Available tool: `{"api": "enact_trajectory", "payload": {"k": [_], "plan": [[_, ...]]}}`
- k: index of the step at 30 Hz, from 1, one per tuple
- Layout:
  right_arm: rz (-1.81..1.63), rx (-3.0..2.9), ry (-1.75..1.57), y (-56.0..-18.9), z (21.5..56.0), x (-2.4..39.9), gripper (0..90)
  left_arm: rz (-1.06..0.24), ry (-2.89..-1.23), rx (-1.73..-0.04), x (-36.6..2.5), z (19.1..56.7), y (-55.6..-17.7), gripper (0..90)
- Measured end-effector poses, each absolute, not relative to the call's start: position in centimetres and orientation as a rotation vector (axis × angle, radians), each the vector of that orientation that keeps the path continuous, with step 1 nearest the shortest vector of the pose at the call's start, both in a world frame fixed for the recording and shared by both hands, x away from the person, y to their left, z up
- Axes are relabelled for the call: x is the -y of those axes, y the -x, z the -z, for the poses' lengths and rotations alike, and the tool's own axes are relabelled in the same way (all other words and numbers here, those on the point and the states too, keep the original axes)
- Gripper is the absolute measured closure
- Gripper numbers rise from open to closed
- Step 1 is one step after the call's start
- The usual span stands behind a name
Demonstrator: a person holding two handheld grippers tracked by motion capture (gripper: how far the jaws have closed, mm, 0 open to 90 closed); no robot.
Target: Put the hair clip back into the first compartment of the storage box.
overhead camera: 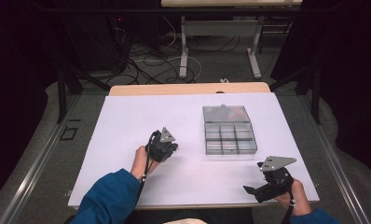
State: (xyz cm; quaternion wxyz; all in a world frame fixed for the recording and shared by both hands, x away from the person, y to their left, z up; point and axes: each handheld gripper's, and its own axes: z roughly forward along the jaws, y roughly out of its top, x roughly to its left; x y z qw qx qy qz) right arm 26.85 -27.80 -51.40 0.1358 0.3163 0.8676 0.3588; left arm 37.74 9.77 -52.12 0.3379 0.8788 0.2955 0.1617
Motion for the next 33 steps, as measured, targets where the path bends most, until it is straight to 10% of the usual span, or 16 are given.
{"api": "enact_trajectory", "payload": {"k": [33], "plan": [[-1.024, -2.512, -0.917, -26.9, 51.6, 27.7, 1.0, -0.401, -2.281, -0.682, -7.3, 50.0, -38.7, 90.0]]}}
